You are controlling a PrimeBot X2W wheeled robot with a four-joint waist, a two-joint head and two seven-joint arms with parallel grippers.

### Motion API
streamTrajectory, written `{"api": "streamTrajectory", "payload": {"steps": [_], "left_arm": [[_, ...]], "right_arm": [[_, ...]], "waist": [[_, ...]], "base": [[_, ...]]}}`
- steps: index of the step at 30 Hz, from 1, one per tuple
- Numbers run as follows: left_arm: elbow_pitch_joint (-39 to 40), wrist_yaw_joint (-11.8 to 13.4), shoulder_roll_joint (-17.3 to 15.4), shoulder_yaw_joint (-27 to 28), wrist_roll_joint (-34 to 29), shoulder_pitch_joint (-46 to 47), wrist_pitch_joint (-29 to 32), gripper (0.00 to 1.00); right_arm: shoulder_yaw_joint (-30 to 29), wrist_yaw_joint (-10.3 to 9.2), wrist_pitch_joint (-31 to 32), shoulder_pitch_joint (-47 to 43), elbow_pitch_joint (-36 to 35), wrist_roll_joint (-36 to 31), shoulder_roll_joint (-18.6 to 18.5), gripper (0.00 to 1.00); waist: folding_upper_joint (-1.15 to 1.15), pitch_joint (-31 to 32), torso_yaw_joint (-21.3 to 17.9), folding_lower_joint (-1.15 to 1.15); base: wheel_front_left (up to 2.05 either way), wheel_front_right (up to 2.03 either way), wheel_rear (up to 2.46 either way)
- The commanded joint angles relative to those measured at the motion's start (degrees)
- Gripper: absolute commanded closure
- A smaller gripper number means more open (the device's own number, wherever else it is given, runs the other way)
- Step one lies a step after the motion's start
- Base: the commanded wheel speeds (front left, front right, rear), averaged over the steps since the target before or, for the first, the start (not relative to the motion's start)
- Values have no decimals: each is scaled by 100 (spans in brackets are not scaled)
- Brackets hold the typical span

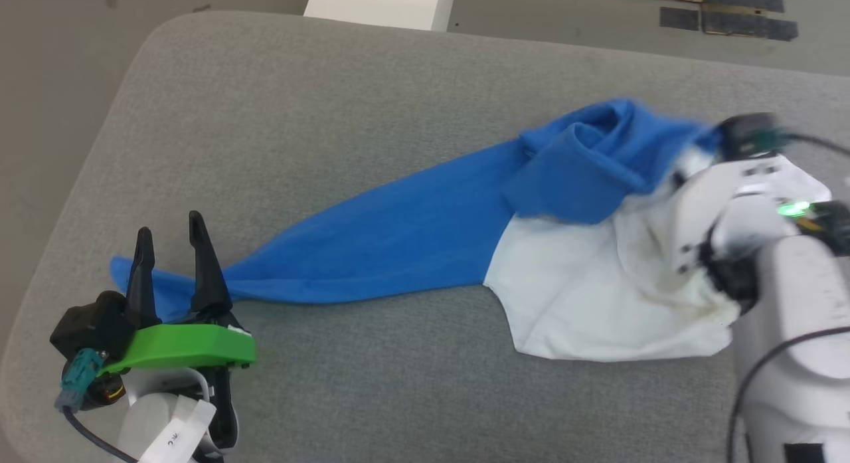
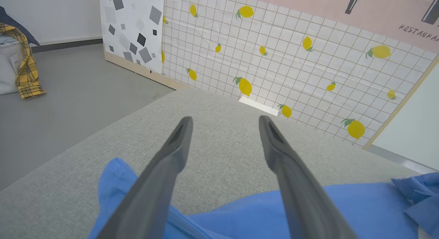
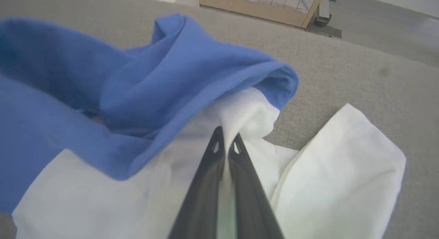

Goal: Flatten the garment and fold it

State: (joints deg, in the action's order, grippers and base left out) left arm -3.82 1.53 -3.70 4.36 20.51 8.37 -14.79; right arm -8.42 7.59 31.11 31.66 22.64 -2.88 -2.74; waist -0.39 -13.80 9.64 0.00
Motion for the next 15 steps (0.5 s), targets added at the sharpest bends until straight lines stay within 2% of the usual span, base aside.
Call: {"api": "streamTrajectory", "payload": {"steps": [1, 5, 11, 13, 15], "left_arm": [[-21, -41, 31, -3, -27, 84, -20, 0], [-84, -82, 52, -58, -39, 88, -20, 0], [-206, -118, 71, -196, 6, 104, -20, 0], [-232, -114, 74, -208, 21, 86, -20, 0], [-269, -97, 75, -196, 32, 34, -20, 0]], "right_arm": [[-247, -10, -71, 85, -183, 53, -20, 100], [-1368, -10, -32, -82, -684, 143, -102, 100], [-3628, -10, 177, -855, -1230, 101, -39, 100], [-4030, -10, 345, -1162, -1233, 109, -22, 100], [-4087, -10, 464, -1423, -994, 292, -18, 100]], "waist": [[39, 50, -85, 0], [39, 106, -148, 0], [39, 168, -73, 0], [39, 185, -74, 0], [39, 187, -131, 0]], "base": [[0, 0, 0], [0, 0, 0], [0, 0, 0], [0, 0, 0], [0, 0, 0]]}}
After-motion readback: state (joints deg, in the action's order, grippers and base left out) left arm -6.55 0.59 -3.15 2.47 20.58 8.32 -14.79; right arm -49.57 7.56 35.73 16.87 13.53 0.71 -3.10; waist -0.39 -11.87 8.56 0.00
